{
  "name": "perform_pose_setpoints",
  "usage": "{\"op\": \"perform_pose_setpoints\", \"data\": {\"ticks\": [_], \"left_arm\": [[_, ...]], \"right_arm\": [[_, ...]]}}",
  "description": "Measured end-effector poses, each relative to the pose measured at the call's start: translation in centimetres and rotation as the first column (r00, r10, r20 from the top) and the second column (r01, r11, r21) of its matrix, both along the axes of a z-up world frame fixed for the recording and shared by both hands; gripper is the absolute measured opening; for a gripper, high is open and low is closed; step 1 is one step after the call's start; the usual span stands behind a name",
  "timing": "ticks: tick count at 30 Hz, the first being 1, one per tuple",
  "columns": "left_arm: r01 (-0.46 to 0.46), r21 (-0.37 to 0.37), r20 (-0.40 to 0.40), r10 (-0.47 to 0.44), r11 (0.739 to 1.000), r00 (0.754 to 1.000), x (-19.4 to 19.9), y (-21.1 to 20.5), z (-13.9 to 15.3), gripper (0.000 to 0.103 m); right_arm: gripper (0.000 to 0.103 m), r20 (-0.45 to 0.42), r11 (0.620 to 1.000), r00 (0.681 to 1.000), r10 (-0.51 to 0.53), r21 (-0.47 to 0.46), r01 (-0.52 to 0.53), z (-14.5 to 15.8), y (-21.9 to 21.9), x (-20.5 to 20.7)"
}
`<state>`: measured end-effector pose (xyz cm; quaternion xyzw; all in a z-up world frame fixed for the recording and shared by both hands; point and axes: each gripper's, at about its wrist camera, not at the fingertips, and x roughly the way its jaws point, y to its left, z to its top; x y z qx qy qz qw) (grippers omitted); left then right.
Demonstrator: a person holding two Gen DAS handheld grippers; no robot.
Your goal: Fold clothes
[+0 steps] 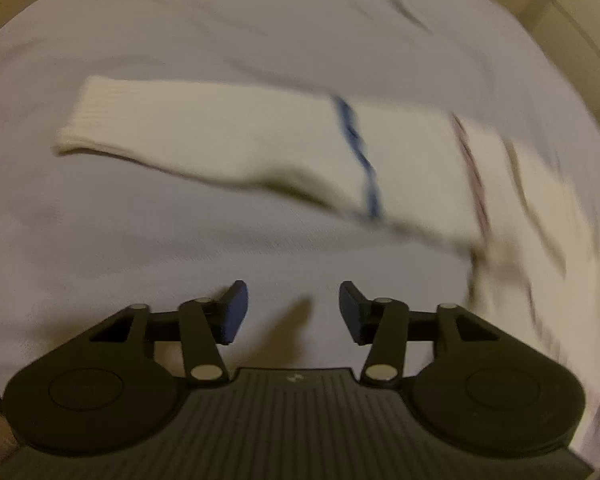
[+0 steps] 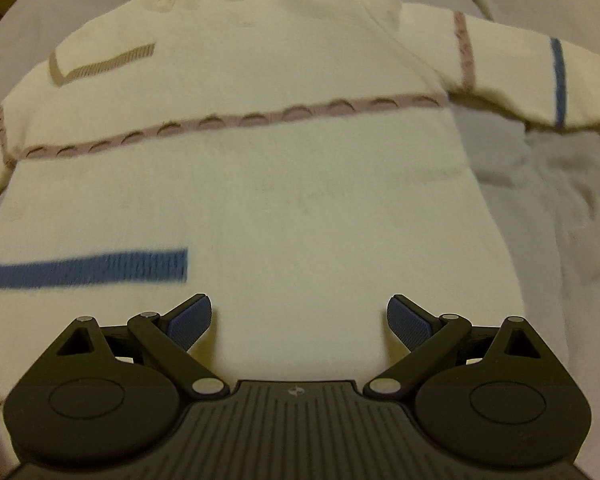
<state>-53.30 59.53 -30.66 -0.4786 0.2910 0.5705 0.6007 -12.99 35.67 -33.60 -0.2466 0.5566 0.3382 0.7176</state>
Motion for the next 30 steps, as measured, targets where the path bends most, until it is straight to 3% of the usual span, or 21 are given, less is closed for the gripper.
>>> {"op": "perform_pose_setpoints", "data": {"ticks": [4, 8, 11, 13, 14, 16, 17, 21, 24, 27, 30], "left_arm": [[-0.196, 0.048, 0.06, 0.193, 0.979, 0.979, -3.7, 1.5, -0.7, 0.061], [-0.339, 0.069, 0.106, 0.331, 0.938, 0.938, -6.2, 2.8, -2.1, 0.065], [-0.41, 0.08, 0.137, 0.397, 0.909, 0.907, -7.2, 4.0, -3.5, 0.067], [-0.424, 0.091, 0.145, 0.409, 0.901, 0.901, -7.2, 4.7, -4.0, 0.065], [-0.416, 0.103, 0.144, 0.4, 0.903, 0.905, -7.0, 5.0, -3.9, 0.06], [-0.4, 0.126, 0.141, 0.383, 0.908, 0.913, -6.4, 5.6, -3.8, 0.014], [-0.377, 0.143, 0.148, 0.357, 0.915, 0.923, -6.0, 5.8, -3.4, 0.008], [-0.212, 0.285, 0.176, 0.166, 0.935, 0.97, -1.8, 5.8, 1.2, 0.006], [-0.04, 0.379, 0.207, -0.042, 0.925, 0.978, 3.5, 4.6, 5.0, 0.006], [0.171, 0.372, 0.222, -0.266, 0.913, 0.938, 9.8, 1.8, 5.3, 0.006], [0.373, 0.367, 0.238, -0.474, 0.852, 0.848, 16.1, -0.9, 5.7, 0.007]], "right_arm": [[0.097, 0.029, 1.0, 0.999, -0.022, -0.001, 0.022, -0.9, 1.1, 1.8], [0.097, 0.06, 0.999, 0.997, -0.038, -0.006, 0.038, -1.4, 2.1, 3.9], [0.097, 0.073, 0.999, 0.996, -0.044, -0.009, 0.045, -1.6, 2.7, 5.1], [0.098, 0.079, 0.999, 0.996, -0.046, -0.013, 0.047, -1.7, 2.9, 5.5], [0.098, 0.082, 0.999, 0.996, -0.046, -0.017, 0.047, -1.7, 2.9, 5.6], [0.098, 0.09, 0.999, 0.995, -0.046, -0.023, 0.049, -1.9, 3.0, 5.9], [0.098, 0.096, 0.998, 0.994, -0.05, -0.026, 0.053, -1.9, 2.9, 6.0], [0.098, 0.108, 0.995, 0.989, -0.097, -0.026, 0.1, -1.7, 1.5, 6.9], [0.098, 0.106, 0.99, 0.985, -0.134, -0.029, 0.138, -1.7, 0.2, 8.1], [0.098, 0.104, 0.983, 0.979, -0.177, -0.021, 0.18, -1.4, -1.0, 9.3], [0.098, 0.106, 0.977, 0.971, -0.213, -0.007, 0.215, -1.1, -2.1, 10.2]]}}
